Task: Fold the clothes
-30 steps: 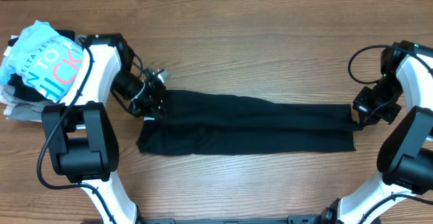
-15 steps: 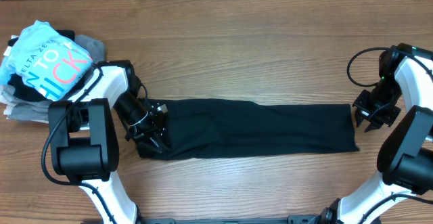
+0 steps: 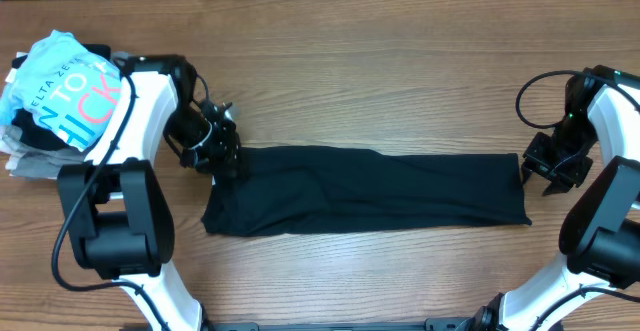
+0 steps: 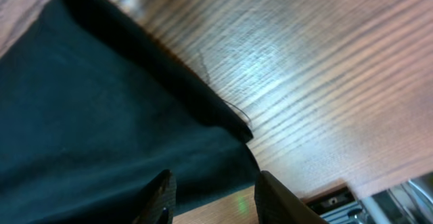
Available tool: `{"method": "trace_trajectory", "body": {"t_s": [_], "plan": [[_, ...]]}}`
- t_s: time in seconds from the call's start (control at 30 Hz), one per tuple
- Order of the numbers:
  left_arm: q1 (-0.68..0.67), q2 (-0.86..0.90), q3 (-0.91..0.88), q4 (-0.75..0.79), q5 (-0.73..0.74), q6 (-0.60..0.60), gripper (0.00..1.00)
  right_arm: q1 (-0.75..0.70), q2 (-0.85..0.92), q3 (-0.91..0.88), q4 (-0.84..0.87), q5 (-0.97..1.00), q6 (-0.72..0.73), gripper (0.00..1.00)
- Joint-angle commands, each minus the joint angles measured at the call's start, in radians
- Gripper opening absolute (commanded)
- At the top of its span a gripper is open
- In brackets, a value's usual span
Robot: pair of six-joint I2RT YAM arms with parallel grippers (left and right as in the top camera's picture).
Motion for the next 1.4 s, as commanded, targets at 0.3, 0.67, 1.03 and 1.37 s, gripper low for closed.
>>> {"method": "trace_trajectory", "body": {"t_s": [0.3, 0.67, 1.03, 1.37], "plan": [[-0.090, -0.022, -0.028, 0.026, -0.019, -0.043, 0.31, -0.010, -0.023, -0.119, 0.105, -0.074, -0.224, 0.71], [-0.097, -0.022, -0.028, 0.050, -0.019, -0.044, 0.31, 0.005, -0.023, -0.299, 0.395, -0.385, -0.386, 0.28], [-0.065, -0.022, -0.024, 0.117, -0.017, -0.061, 0.29, -0.079, -0.023, 0.027, 0.362, -0.132, -0.055, 0.04], [-0.051, -0.022, -0.024, 0.134, -0.006, -0.105, 0.38, 0.212, -0.023, 0.183, 0.180, -0.111, -0.143, 0.04]]}}
